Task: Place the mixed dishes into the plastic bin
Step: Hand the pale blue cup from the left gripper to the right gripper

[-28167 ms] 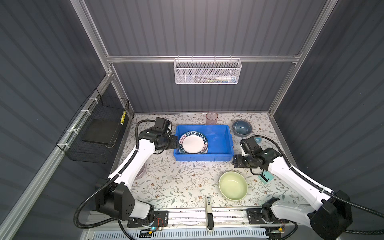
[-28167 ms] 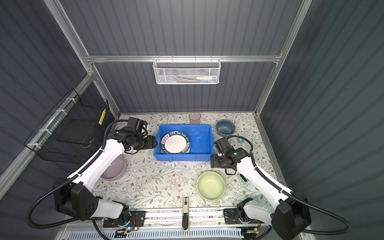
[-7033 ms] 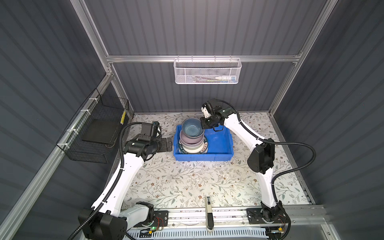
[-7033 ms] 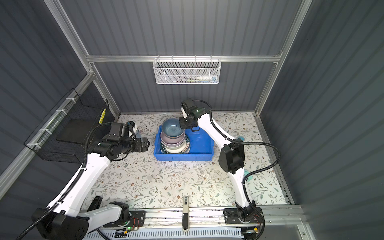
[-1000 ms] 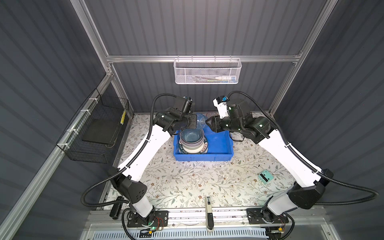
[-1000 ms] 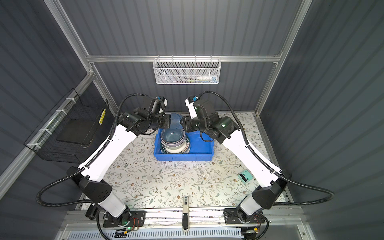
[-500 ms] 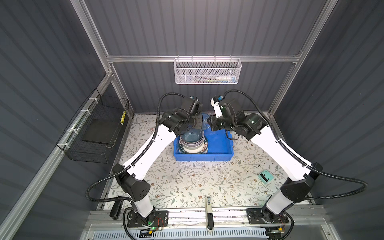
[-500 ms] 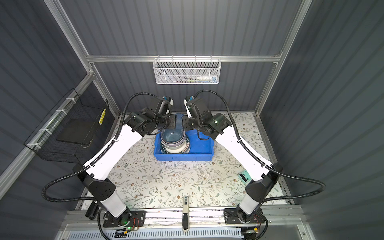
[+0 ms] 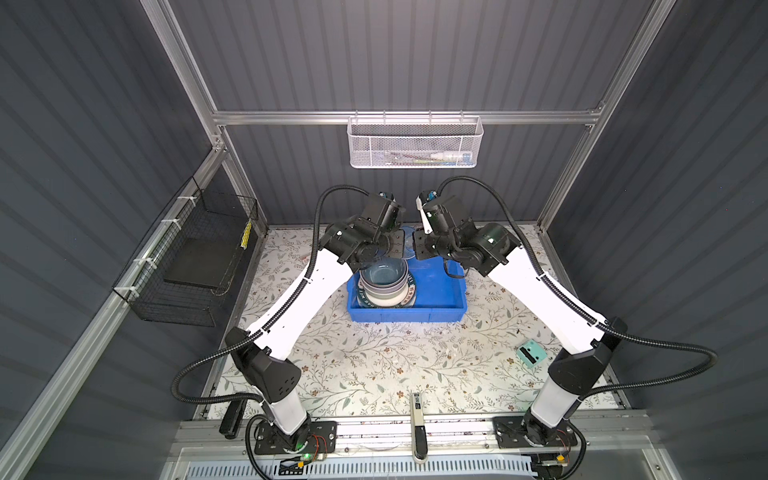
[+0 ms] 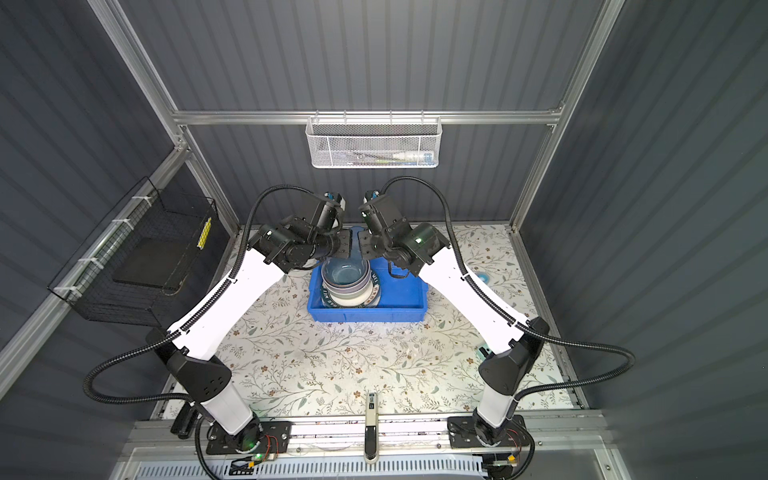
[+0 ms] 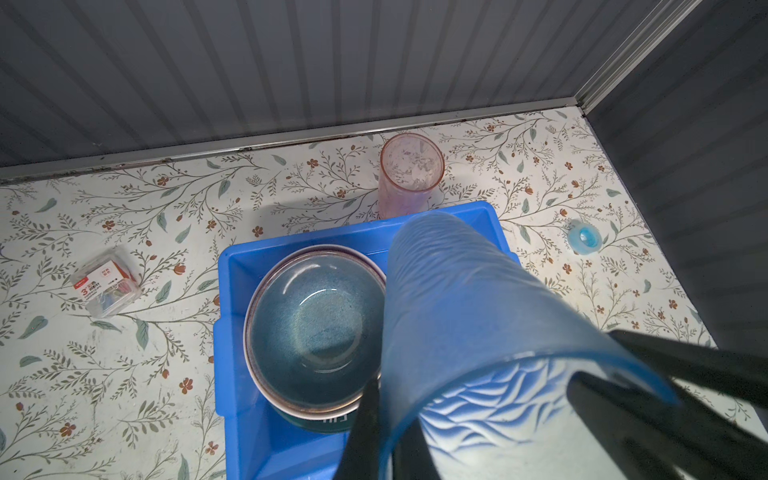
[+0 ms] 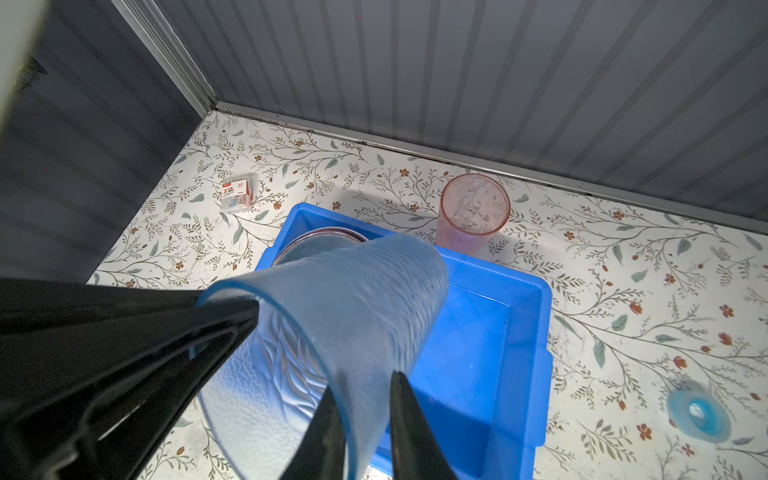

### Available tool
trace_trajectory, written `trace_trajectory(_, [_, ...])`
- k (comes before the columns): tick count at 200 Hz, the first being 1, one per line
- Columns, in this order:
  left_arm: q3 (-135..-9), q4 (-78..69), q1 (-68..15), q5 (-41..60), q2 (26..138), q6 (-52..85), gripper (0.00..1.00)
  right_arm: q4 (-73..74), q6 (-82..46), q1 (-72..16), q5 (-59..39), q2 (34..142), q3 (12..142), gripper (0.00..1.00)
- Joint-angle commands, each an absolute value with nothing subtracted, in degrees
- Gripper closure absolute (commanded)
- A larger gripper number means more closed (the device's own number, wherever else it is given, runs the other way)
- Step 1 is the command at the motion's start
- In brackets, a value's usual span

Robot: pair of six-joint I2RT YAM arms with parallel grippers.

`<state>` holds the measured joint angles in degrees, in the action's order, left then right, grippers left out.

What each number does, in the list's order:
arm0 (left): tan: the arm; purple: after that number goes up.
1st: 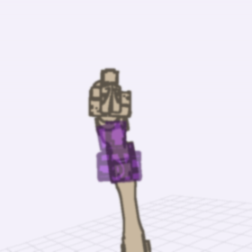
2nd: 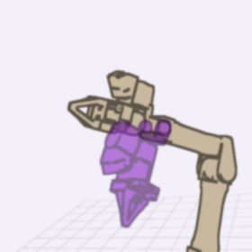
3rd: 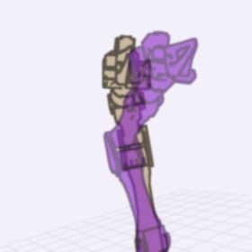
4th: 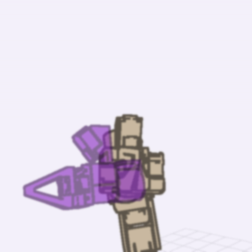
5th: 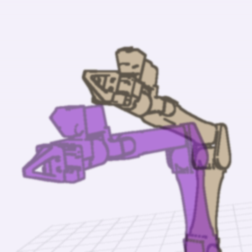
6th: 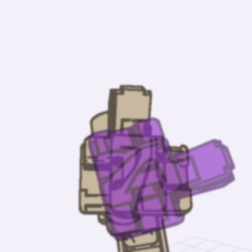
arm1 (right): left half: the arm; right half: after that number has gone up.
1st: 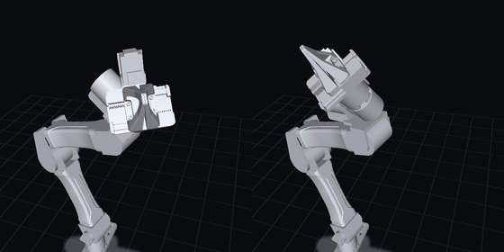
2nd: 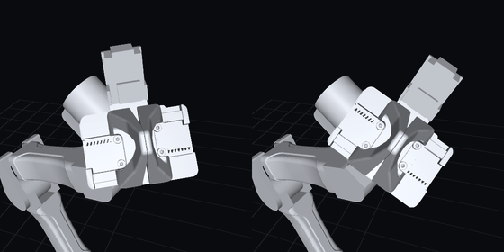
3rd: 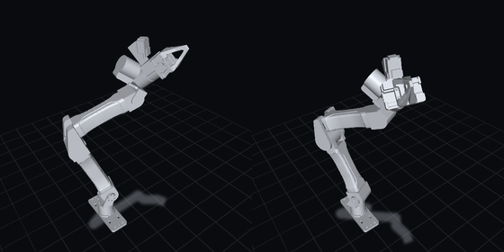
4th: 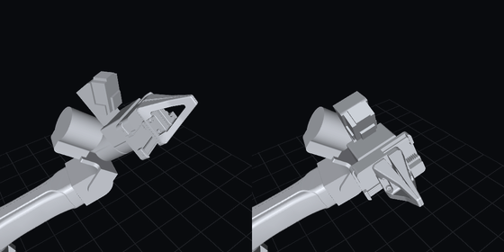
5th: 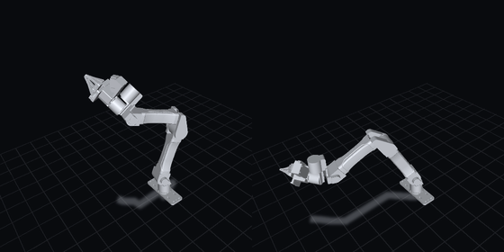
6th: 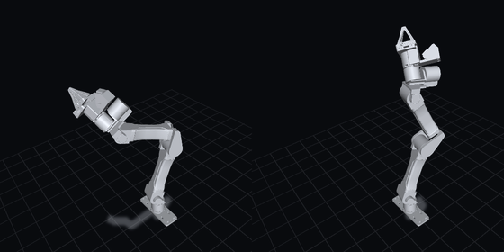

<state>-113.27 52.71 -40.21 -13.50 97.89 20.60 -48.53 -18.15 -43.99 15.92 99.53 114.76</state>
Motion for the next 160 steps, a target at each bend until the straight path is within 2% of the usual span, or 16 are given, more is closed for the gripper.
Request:
trace_trajectory(1, [-113.3,50.0,-41.0,-10.4,95.5,19.3,0.96,-51.2,-17.8,-43.7,18.6,101.5,115.7,0.82])
trace_trajectory(160, [-103.9,47.7,-41.0,-5.7,89.7,20.0,0.84,-51.6,-18.3,-43.6,15.0,101.6,116.8,0.99])
